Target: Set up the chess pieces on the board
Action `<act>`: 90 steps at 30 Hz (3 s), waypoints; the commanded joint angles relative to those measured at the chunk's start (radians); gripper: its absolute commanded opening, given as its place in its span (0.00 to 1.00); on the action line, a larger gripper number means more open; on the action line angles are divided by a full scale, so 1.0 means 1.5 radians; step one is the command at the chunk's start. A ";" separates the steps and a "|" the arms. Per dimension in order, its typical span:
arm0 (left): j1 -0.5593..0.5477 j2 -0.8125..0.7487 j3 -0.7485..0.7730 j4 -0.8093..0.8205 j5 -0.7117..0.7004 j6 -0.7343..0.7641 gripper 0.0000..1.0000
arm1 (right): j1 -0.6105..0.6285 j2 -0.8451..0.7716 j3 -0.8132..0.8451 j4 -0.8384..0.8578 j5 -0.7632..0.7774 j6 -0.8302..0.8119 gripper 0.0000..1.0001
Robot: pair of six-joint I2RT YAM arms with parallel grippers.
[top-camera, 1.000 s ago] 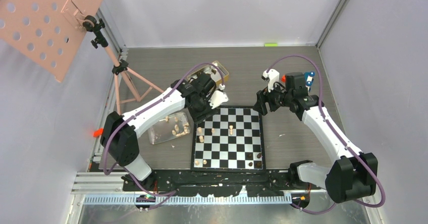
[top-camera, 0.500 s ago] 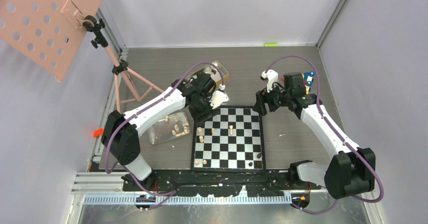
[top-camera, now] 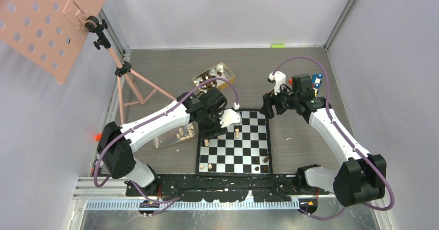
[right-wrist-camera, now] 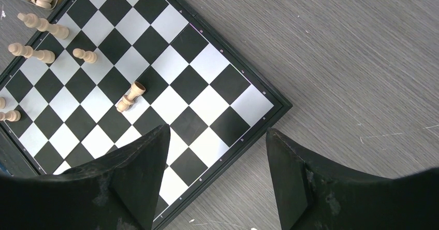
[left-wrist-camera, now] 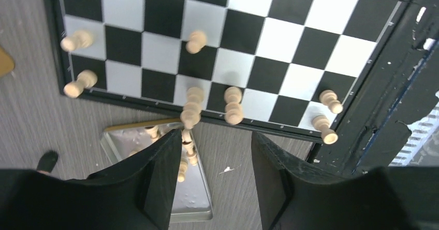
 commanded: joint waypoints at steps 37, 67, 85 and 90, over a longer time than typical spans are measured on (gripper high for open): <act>-0.068 0.138 -0.026 0.006 -0.094 0.067 0.31 | -0.003 -0.041 -0.001 0.008 -0.008 -0.020 0.74; -0.068 0.131 -0.019 -0.031 -0.089 0.056 0.24 | -0.003 -0.038 -0.003 0.008 -0.012 -0.022 0.74; -0.067 0.058 0.007 -0.031 -0.079 0.039 0.59 | -0.003 -0.021 0.002 0.004 -0.033 -0.007 0.74; -0.044 -0.001 0.010 -0.006 -0.058 0.029 0.65 | 0.009 0.007 0.012 0.006 -0.056 0.032 0.69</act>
